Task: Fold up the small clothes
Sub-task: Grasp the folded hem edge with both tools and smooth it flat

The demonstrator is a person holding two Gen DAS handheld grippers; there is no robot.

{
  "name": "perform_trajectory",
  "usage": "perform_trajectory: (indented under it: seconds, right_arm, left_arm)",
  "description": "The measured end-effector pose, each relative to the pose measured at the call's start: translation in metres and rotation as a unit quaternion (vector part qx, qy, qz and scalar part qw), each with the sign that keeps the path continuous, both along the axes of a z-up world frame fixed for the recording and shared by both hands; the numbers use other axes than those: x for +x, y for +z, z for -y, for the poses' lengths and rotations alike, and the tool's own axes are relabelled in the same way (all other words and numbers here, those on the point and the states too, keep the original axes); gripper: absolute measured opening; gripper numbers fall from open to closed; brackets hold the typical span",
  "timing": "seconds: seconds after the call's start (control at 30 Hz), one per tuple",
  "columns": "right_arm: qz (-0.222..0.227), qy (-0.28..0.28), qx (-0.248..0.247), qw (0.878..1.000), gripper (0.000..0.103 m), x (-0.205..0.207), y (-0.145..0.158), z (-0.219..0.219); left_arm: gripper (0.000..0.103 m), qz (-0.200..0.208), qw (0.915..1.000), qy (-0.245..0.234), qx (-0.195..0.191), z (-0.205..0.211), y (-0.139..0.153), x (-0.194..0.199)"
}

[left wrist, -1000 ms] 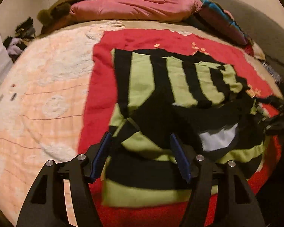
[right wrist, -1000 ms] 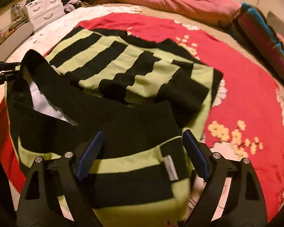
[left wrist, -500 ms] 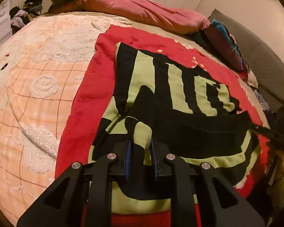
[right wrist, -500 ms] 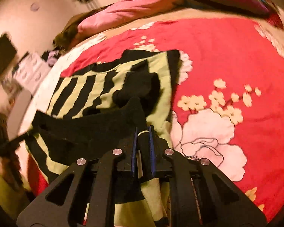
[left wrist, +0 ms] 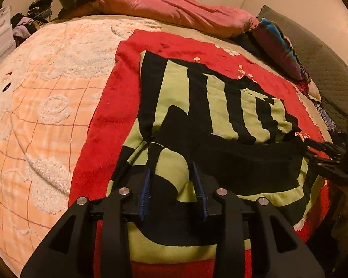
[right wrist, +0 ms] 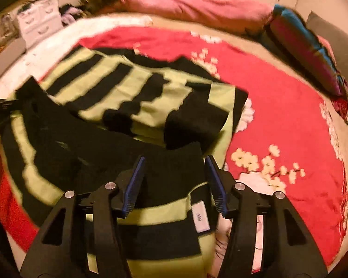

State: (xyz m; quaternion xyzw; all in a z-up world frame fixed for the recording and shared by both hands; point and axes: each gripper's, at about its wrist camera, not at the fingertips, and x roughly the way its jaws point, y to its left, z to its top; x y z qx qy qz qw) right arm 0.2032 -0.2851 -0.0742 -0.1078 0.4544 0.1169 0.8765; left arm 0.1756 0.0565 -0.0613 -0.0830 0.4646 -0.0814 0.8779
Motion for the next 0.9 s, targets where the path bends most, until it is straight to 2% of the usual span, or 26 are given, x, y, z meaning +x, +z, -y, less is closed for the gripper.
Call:
perform_trajectory:
  seconds: [0.03, 0.07, 0.1, 0.2, 0.27, 0.33, 0.43, 0.47, 0.57, 0.63, 0.7, 0.73, 0.77, 0.83, 0.9]
  right_arm:
    - [-0.007, -0.002, -0.005, 1.0, 0.047, 0.004, -0.006, 0.0]
    - [-0.014, -0.004, -0.011, 1.0, 0.035, 0.008, -0.012, 0.0]
    - [-0.019, -0.006, -0.013, 1.0, 0.029, 0.009, -0.017, 0.0]
    - [-0.025, -0.018, 0.039, 0.999, 0.002, 0.008, -0.015, 0.019]
    - [-0.017, -0.039, 0.071, 0.997, 0.002, 0.003, -0.005, 0.035]
    - [-0.014, -0.061, 0.145, 0.987, 0.002, 0.001, 0.003, 0.062]
    - [-0.024, -0.101, 0.218, 0.97, 0.002, -0.001, 0.006, 0.093]
    - [-0.026, -0.11, 0.226, 0.968, 0.002, -0.001, 0.005, 0.097]
    - [-0.018, -0.101, 0.19, 0.976, 0.003, -0.001, 0.006, 0.087]
    - [-0.036, -0.117, 0.154, 0.98, 0.006, 0.003, -0.001, 0.081]
    - [-0.016, -0.102, 0.147, 0.984, 0.007, -0.001, 0.006, 0.076]
    - [-0.002, -0.083, 0.14, 0.987, 0.012, -0.005, 0.013, 0.07]
    - [0.006, -0.065, 0.134, 0.989, 0.024, -0.008, 0.018, 0.064]
    - [-0.003, 0.01, 0.136, 0.991, 0.045, -0.015, 0.027, 0.038]
    - [-0.015, 0.064, 0.124, 0.99, 0.046, -0.022, 0.029, 0.011]
  left_arm:
    - [0.033, -0.002, 1.0, 0.001, 0.001, 0.0, -0.001, 0.0]
    - [0.033, -0.005, 1.0, 0.003, 0.0, 0.0, -0.002, 0.001]
    - [0.033, -0.006, 1.0, 0.004, -0.002, -0.001, -0.003, 0.002]
    - [0.033, -0.011, 0.9999, 0.005, -0.003, 0.0, -0.007, 0.004]
    - [0.033, -0.014, 0.9999, 0.008, -0.007, -0.001, -0.009, 0.005]
    - [0.033, -0.016, 0.9997, 0.012, -0.015, -0.003, -0.012, 0.006]
    - [0.035, -0.016, 0.9995, 0.016, -0.023, -0.006, -0.014, 0.005]
    - [0.036, -0.016, 0.9995, 0.016, -0.024, -0.006, -0.014, 0.005]
    - [0.038, -0.016, 0.9996, 0.015, -0.02, -0.005, -0.014, 0.004]
    - [0.04, -0.019, 0.9995, 0.018, -0.02, -0.006, -0.014, 0.004]
    - [0.041, -0.02, 0.9994, 0.018, -0.022, -0.006, -0.015, 0.004]
    - [0.042, -0.02, 0.9995, 0.017, -0.02, -0.006, -0.015, 0.003]
    - [0.042, -0.019, 0.9995, 0.016, -0.019, -0.005, -0.015, 0.003]
    - [0.043, -0.02, 0.9995, 0.017, -0.019, -0.006, -0.015, 0.003]
    - [0.043, -0.02, 0.9994, 0.018, -0.02, -0.005, -0.016, 0.003]
